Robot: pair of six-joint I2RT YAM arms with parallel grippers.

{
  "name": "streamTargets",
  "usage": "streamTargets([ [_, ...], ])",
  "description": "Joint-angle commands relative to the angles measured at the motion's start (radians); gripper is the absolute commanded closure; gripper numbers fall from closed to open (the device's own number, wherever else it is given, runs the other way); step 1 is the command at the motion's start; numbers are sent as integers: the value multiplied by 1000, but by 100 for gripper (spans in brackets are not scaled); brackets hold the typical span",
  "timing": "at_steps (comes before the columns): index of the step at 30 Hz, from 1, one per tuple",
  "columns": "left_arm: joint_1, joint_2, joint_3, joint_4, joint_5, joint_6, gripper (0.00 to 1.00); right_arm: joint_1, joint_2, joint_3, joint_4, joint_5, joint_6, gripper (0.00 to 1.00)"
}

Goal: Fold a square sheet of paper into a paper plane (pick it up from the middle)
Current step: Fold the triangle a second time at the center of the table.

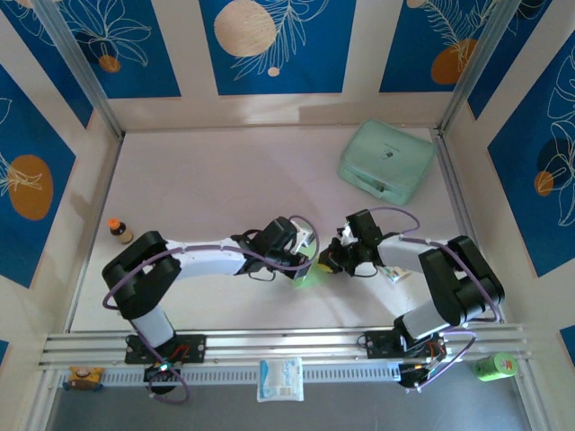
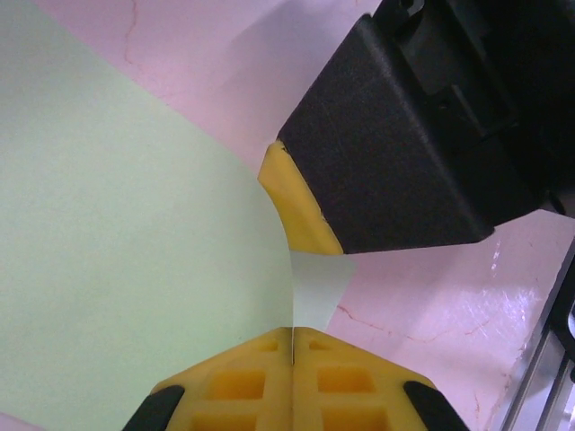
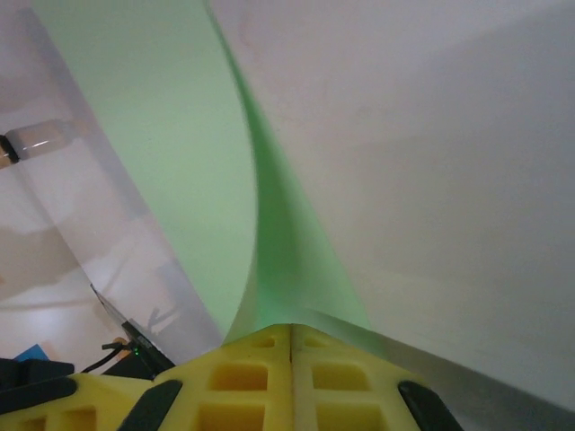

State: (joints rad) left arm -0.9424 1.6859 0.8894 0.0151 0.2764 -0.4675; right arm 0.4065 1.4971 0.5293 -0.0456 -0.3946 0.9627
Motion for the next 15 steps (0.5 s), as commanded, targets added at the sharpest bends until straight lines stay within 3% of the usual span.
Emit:
streamTargets([
  [1, 15, -15, -15, -3, -11, -14, 100, -1, 32, -22, 8, 3, 23, 100],
  [15, 86, 26, -35, -1, 50, -3, 99, 17, 41, 12, -92, 69, -16, 100],
])
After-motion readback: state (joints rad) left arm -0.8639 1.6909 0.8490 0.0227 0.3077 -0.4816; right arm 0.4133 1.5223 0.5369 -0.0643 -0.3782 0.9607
